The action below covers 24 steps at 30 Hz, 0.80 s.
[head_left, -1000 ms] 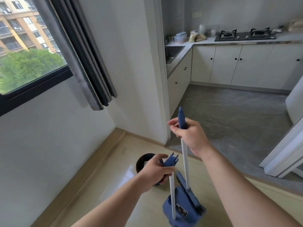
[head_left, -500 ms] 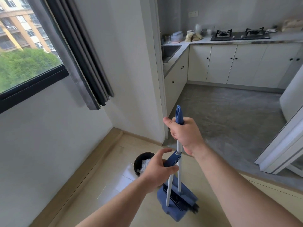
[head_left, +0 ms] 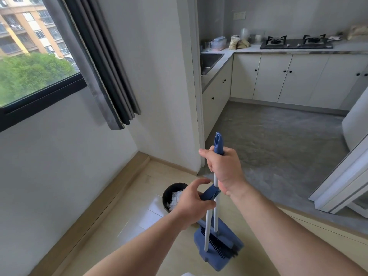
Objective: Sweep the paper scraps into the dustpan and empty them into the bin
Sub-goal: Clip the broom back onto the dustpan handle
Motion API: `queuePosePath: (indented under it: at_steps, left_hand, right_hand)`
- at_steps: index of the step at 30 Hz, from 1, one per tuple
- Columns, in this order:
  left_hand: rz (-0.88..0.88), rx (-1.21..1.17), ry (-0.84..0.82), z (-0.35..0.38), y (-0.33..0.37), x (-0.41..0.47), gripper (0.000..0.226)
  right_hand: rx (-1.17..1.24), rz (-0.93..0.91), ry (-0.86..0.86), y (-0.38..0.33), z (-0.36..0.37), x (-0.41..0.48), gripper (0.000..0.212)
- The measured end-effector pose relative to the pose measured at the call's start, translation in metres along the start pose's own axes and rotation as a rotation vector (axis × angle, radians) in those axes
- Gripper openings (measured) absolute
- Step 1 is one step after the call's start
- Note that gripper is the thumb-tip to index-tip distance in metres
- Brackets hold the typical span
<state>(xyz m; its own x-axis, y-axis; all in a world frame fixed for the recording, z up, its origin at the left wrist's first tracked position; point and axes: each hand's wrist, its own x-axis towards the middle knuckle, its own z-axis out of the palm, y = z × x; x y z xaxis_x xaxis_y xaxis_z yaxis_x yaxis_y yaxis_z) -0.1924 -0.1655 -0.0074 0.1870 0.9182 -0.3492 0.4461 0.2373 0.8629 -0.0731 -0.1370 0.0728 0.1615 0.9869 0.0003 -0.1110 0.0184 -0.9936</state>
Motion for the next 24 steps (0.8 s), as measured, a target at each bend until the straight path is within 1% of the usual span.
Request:
queuePosePath:
  at_steps: [2, 5, 7, 9, 10, 11, 13, 14, 15, 19, 21, 24]
  left_hand:
    - [-0.001, -0.019, 0.004, 0.005, -0.001, 0.001, 0.063]
    - [0.02, 0.036, 0.013, 0.011, -0.005, 0.004, 0.066]
    - [0.019, 0.115, 0.005, 0.013, -0.007, 0.007, 0.067]
    - [-0.008, 0.216, -0.026, 0.013, -0.008, 0.014, 0.07]
    - [-0.015, 0.289, -0.053, 0.012, -0.007, 0.019, 0.075]
    - [-0.022, 0.379, -0.082, 0.01, -0.006, 0.025, 0.081]
    - [-0.031, 0.553, -0.113, 0.002, -0.002, 0.034, 0.09]
    - [-0.037, 0.61, -0.106, -0.003, 0.0, 0.039, 0.09]
    - [-0.046, 0.64, -0.074, -0.009, 0.002, 0.042, 0.086]
    - [-0.075, 0.623, 0.108, -0.036, 0.002, 0.055, 0.06]
    - [-0.074, 0.573, 0.156, -0.046, -0.001, 0.056, 0.049]
    - [-0.01, 0.55, 0.239, -0.057, -0.003, 0.055, 0.041]
  right_hand:
    - [0.013, 0.007, 0.032, 0.003, 0.0, -0.001, 0.05]
    - [0.007, 0.021, 0.042, 0.011, -0.005, -0.001, 0.048]
    - [-0.025, 0.001, 0.015, 0.019, -0.01, 0.0, 0.049]
    - [-0.084, -0.011, -0.047, 0.025, -0.017, 0.003, 0.053]
    - [-0.144, -0.012, -0.08, 0.028, -0.021, 0.009, 0.056]
    - [-0.257, -0.013, -0.1, 0.031, -0.025, 0.017, 0.058]
    - [-0.627, -0.026, -0.089, 0.039, -0.034, 0.032, 0.059]
    - [-0.763, -0.001, -0.077, 0.043, -0.038, 0.038, 0.058]
    - [-0.806, 0.057, -0.077, 0.049, -0.041, 0.042, 0.057]
    - [-0.738, 0.266, -0.057, 0.081, -0.045, 0.044, 0.05]
    - [-0.727, 0.319, -0.079, 0.097, -0.044, 0.043, 0.045]
    - [-0.723, 0.367, -0.087, 0.118, -0.045, 0.043, 0.041]
